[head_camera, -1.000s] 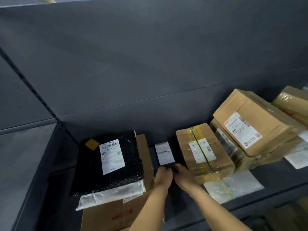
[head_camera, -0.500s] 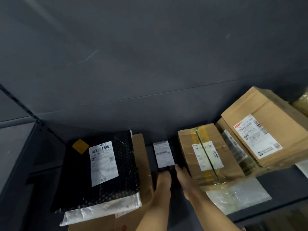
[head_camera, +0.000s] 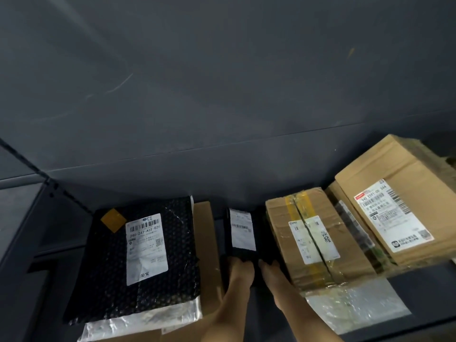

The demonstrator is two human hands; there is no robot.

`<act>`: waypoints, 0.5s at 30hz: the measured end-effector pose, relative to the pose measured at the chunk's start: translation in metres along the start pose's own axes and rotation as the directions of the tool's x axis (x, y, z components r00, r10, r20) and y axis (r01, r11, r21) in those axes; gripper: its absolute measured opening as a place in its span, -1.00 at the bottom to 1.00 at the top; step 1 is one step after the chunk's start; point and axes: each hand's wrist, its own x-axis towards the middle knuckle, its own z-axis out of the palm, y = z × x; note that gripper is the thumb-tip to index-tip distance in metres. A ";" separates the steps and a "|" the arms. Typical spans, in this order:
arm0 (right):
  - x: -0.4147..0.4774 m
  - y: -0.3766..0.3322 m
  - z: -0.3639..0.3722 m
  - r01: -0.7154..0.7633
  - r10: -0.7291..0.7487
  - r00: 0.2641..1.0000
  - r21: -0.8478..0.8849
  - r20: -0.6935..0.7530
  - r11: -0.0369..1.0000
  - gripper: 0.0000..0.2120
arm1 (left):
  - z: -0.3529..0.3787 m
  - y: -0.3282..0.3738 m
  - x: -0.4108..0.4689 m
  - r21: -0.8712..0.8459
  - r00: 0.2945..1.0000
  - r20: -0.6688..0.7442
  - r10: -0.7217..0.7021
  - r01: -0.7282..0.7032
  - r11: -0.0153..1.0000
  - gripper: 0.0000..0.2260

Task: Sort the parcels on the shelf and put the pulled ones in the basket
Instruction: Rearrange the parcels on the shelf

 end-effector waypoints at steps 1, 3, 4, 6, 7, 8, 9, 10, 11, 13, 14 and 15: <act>-0.003 -0.001 0.000 -0.008 0.008 1.000 -0.028 0.011 1.000 -0.44 | -0.004 0.003 -0.009 0.003 0.999 -0.019 0.050 -0.050 0.999 -0.47; -0.010 -0.003 -0.002 0.025 -0.024 0.998 -0.021 0.052 0.999 -0.50 | -0.009 0.007 -0.025 -0.011 0.983 -0.074 0.169 -0.170 0.985 -0.51; -0.016 -0.007 -0.004 0.017 -0.021 0.996 0.040 0.084 0.999 -0.57 | -0.014 0.012 -0.037 -0.029 0.972 -0.085 0.218 -0.221 0.975 -0.52; -0.026 -0.015 -0.011 -0.032 0.010 0.991 0.166 0.132 0.986 -0.67 | -0.023 0.016 -0.053 -0.101 0.954 -0.082 0.289 -0.296 0.950 -0.58; -0.032 -0.019 -0.015 -0.046 0.013 0.989 0.220 0.150 0.975 -0.69 | -0.030 0.019 -0.064 -0.146 0.949 -0.076 0.307 -0.315 0.938 -0.63; -0.039 -0.026 -0.019 -0.047 0.006 0.987 0.255 0.161 0.966 -0.75 | -0.037 0.023 -0.074 -0.188 0.942 -0.072 0.329 -0.337 0.923 -0.70; -0.045 -0.031 -0.022 -0.004 -0.043 0.988 0.296 0.150 0.955 -0.84 | -0.045 0.027 -0.085 -0.232 0.931 -0.061 0.361 -0.365 0.902 -0.76; -0.051 -0.037 -0.025 0.052 -0.097 0.987 0.323 0.125 0.945 -0.86 | -0.051 0.031 -0.092 -0.266 0.912 -0.061 0.406 -0.407 0.874 -0.79; -0.055 -0.043 -0.028 0.121 -0.161 0.983 0.338 0.092 0.933 -0.83 | -0.059 0.037 -0.101 -0.283 0.893 -0.063 0.445 -0.443 0.850 -0.80; -0.074 -0.058 -0.037 0.258 -0.289 0.957 0.379 0.026 0.889 -0.75 | -0.075 0.051 -0.115 -0.328 0.860 -0.076 0.504 -0.499 0.802 -0.79; -0.083 -0.067 -0.041 0.354 -0.385 0.923 0.399 -0.001 0.846 -0.77 | -0.081 0.059 -0.119 -0.375 0.839 -0.082 0.538 -0.526 0.763 -0.79; -0.092 -0.077 -0.046 0.452 -0.481 0.876 0.394 -0.027 0.801 -0.81 | -0.088 0.066 -0.126 -0.415 0.821 -0.087 0.565 -0.545 0.728 -0.79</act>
